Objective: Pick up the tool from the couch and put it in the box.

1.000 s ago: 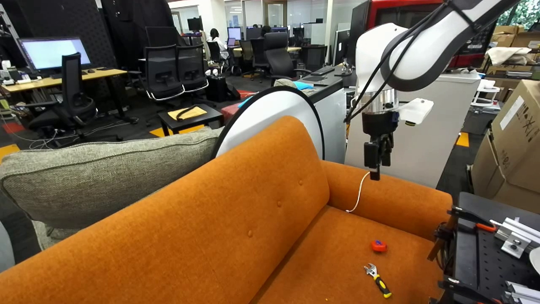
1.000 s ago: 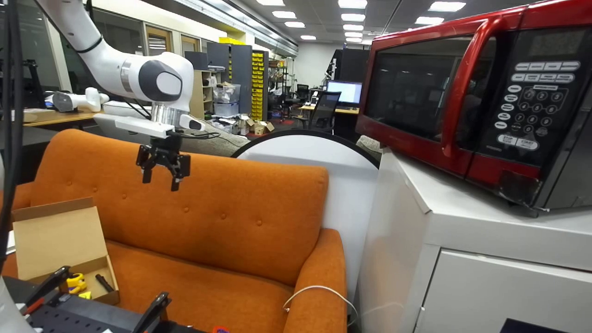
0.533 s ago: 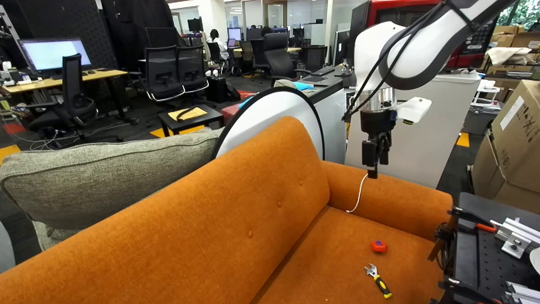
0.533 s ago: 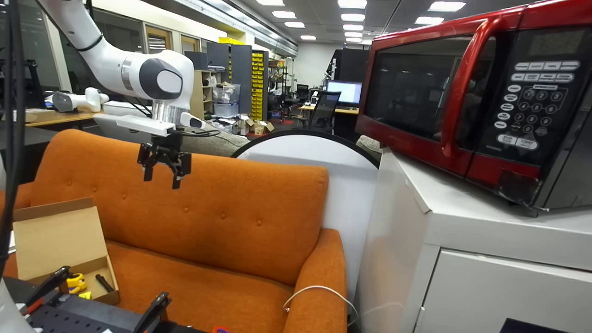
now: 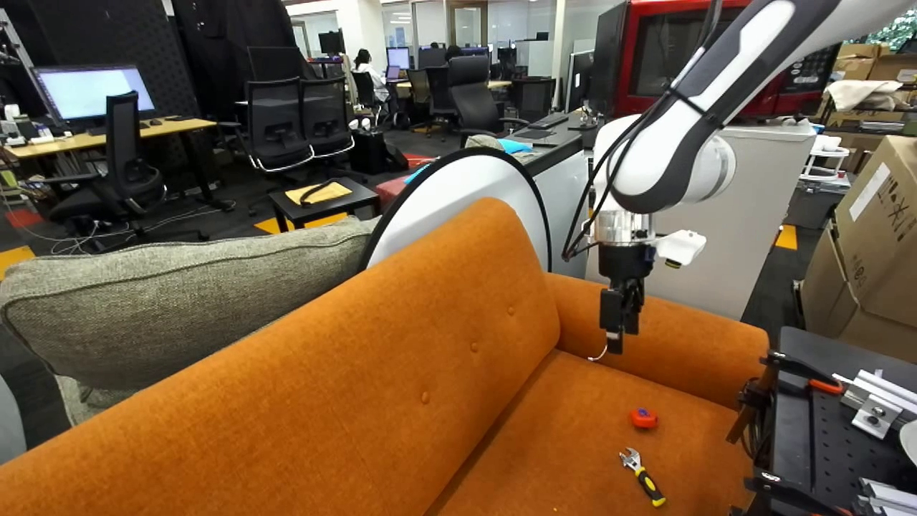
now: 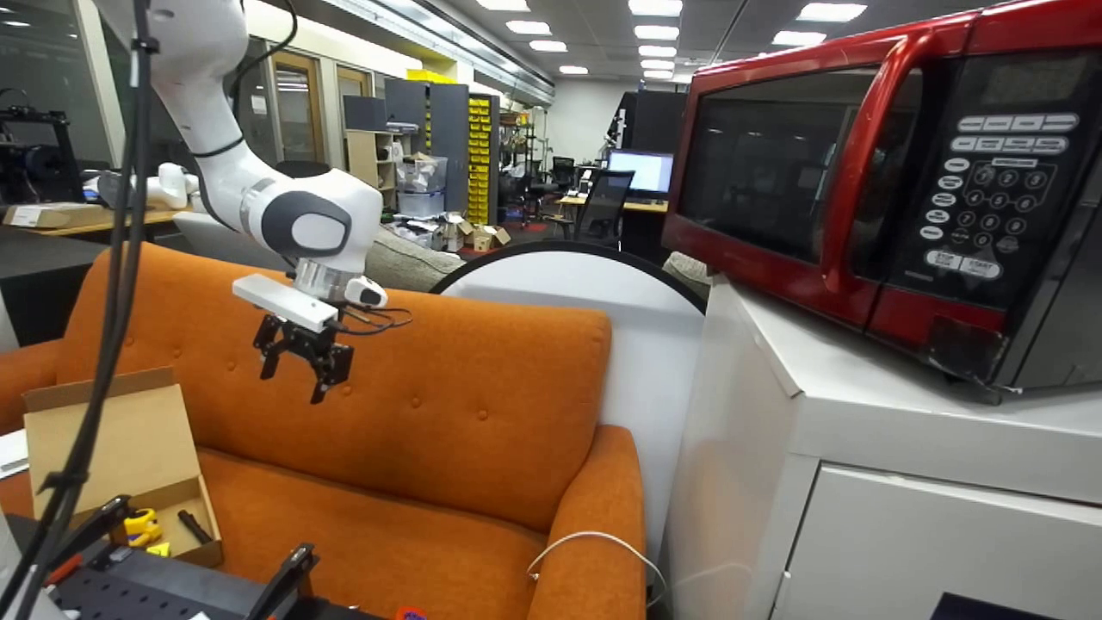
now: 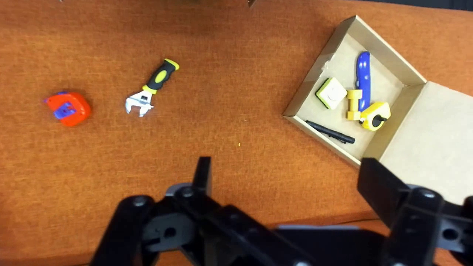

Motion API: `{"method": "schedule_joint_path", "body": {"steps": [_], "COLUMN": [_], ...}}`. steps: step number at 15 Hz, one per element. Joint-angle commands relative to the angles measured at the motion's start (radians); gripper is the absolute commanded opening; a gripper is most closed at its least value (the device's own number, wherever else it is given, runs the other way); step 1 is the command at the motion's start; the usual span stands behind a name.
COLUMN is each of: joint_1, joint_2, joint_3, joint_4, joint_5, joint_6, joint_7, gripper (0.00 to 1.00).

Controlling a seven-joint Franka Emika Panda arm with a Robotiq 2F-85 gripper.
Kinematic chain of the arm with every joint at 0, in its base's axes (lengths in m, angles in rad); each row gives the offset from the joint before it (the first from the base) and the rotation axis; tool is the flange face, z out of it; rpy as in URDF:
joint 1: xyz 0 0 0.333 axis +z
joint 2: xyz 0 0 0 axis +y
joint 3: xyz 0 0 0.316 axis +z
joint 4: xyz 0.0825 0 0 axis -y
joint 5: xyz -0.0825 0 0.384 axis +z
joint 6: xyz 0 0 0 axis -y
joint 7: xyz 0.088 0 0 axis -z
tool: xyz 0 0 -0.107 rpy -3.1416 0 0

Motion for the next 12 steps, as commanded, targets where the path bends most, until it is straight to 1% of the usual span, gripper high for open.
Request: {"method": "schedule_joint_path", "body": {"steps": [1, 2, 5, 6, 8, 12], "joint_1": [-0.072, -0.090, -0.129, -0.120, -0.140, -0.142], "joint_2": [0.156, 0.208, 0.335, 0.287, 0.348, 0.350], "joint_3": [0.070, 0.087, 0.103, 0.104, 0.111, 0.117], "joint_4": [0.070, 0.092, 0.143, 0.100, 0.132, 0.147], "joint_5": [0.128, 0.150, 0.136, 0.090, 0.088, 0.090], "joint_6": [0.076, 0.083, 0.074, 0.095, 0.096, 0.094], "joint_7": [-0.126, -0.133, -0.061, -0.064, -0.054, -0.044], "gripper": [1.00, 1.00, 1.00, 1.00, 1.00, 1.00]}}
